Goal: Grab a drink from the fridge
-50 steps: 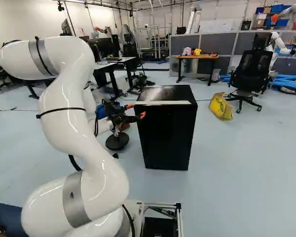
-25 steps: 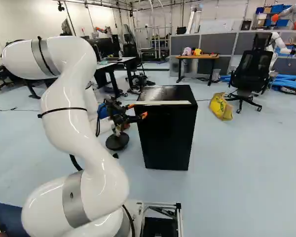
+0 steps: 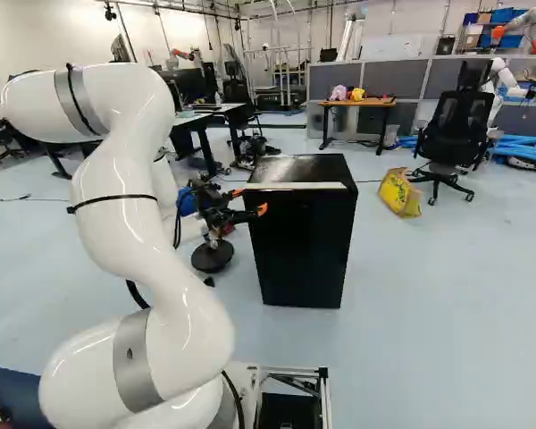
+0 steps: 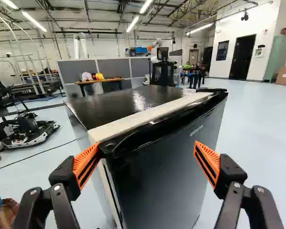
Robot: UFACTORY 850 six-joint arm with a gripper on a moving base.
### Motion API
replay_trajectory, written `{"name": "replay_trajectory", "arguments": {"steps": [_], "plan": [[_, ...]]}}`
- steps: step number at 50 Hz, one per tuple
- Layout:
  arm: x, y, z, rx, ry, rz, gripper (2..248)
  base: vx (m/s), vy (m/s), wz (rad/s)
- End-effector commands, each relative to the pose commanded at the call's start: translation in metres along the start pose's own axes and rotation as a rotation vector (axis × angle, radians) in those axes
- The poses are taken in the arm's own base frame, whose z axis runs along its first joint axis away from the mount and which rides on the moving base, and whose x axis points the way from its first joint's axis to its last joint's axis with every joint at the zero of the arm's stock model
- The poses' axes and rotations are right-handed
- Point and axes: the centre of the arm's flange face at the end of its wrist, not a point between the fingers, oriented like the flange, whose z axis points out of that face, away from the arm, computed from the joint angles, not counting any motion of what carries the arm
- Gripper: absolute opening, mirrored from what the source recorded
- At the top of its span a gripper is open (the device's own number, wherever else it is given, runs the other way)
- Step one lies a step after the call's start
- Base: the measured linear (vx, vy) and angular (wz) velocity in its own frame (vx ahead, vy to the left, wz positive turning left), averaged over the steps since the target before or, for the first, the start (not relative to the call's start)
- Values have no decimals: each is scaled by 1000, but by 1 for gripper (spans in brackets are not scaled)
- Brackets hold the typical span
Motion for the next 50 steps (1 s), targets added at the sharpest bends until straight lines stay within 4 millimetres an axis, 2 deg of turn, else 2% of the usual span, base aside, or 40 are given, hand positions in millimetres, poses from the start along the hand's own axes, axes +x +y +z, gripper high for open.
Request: {"name": "replay_trajectory", "arguments": {"steps": [50], "plan": [[3,20,-17,15,-13,-34,247,0,0,0]]}}
